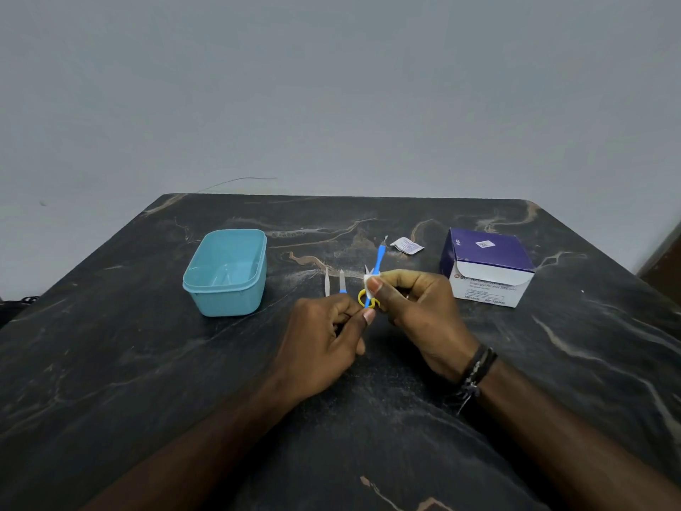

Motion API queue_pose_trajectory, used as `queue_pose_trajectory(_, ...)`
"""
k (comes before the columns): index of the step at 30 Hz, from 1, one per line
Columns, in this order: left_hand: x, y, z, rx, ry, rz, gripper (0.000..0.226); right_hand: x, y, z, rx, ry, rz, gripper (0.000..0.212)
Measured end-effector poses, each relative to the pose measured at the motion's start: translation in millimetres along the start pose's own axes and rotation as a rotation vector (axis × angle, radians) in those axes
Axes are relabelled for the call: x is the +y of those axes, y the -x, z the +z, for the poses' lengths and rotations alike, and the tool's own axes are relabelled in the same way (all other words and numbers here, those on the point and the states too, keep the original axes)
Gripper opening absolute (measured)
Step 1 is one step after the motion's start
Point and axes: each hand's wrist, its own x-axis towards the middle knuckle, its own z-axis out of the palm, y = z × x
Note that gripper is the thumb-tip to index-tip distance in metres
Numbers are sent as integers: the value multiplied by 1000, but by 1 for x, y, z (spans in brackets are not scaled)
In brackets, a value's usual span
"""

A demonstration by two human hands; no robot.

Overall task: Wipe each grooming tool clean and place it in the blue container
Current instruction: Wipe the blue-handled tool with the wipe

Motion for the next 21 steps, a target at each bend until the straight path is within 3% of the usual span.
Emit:
queue_pose_trajectory(7,-1,1,2,-22,-4,13,22,-10,-3,-5,103,-98,-37,22)
queue_pose_trajectory(15,0,0,1,27,0,-8,20,-1,1,-1,-24,-15,-27,22)
queue_pose_trajectory(21,-1,0,0,40,7,-26,19,-2,2,3,-23,-8,-11,19)
